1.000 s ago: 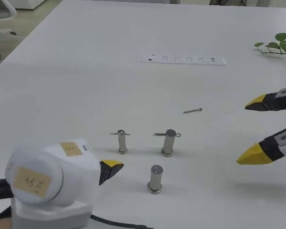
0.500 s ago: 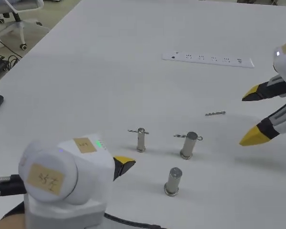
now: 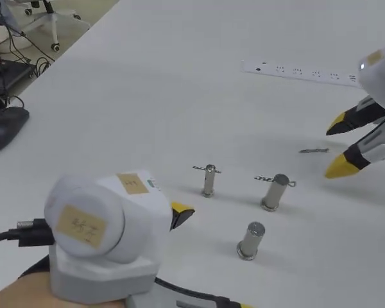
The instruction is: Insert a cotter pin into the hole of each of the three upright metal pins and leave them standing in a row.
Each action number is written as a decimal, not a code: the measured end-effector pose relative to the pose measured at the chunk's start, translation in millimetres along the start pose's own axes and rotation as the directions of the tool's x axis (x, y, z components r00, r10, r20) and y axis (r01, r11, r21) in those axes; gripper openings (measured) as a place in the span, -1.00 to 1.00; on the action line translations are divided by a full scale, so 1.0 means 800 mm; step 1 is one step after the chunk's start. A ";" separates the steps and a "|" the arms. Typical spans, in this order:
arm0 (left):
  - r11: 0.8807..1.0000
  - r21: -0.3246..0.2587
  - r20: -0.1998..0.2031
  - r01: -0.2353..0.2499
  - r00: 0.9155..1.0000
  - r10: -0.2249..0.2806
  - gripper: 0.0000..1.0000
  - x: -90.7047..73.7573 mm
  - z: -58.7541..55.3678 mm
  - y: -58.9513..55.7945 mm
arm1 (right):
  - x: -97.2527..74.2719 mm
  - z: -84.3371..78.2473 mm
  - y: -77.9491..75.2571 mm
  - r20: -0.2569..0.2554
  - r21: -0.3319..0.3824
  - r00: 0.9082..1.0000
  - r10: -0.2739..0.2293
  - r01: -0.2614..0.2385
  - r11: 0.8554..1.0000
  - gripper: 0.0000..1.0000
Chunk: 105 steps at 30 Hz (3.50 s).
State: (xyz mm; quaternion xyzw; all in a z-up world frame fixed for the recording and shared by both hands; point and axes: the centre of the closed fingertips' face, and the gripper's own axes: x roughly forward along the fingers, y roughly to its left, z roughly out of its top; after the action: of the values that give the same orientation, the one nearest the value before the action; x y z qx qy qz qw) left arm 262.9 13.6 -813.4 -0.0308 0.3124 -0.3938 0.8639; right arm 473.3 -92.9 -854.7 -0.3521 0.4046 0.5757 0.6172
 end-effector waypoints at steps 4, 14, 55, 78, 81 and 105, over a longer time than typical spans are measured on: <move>1.000 -0.002 -0.002 -0.008 1.000 0.008 0.95 -0.002 0.000 0.003 | 0.011 -0.010 -0.002 -0.031 0.006 0.999 0.021 -0.021 1.000 0.14; 0.999 -0.015 0.002 -0.036 0.999 0.036 0.85 -0.003 -0.004 0.012 | 0.010 -0.018 -0.016 -0.070 -0.046 0.997 -0.020 0.017 0.999 -0.15; 0.999 0.006 -0.065 -0.041 0.997 0.041 0.69 -0.002 -0.022 0.018 | 0.022 -0.011 -0.010 -0.165 -0.021 0.981 -0.099 0.097 0.995 -0.93; 0.999 0.016 -0.025 -0.048 0.999 0.048 0.58 -0.016 0.005 0.016 | -0.006 0.006 0.006 -0.108 -0.079 0.972 -0.210 0.202 0.976 -0.96; 0.999 0.014 -0.006 -0.052 0.999 0.052 0.51 -0.017 0.016 0.015 | -0.015 0.009 0.013 -0.085 -0.088 0.970 -0.226 0.219 0.972 -0.96; 0.999 0.051 0.060 -0.003 0.998 0.000 -0.10 0.000 0.093 0.008 | -0.102 0.035 0.098 0.102 -0.188 0.902 -0.419 0.431 0.883 -0.96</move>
State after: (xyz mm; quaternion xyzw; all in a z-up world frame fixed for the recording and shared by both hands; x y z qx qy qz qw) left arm 309.2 3.4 -755.8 -0.0202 0.2764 -0.3998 0.8737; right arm 397.1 -95.2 -766.7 -0.4772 0.2375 0.4754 0.6999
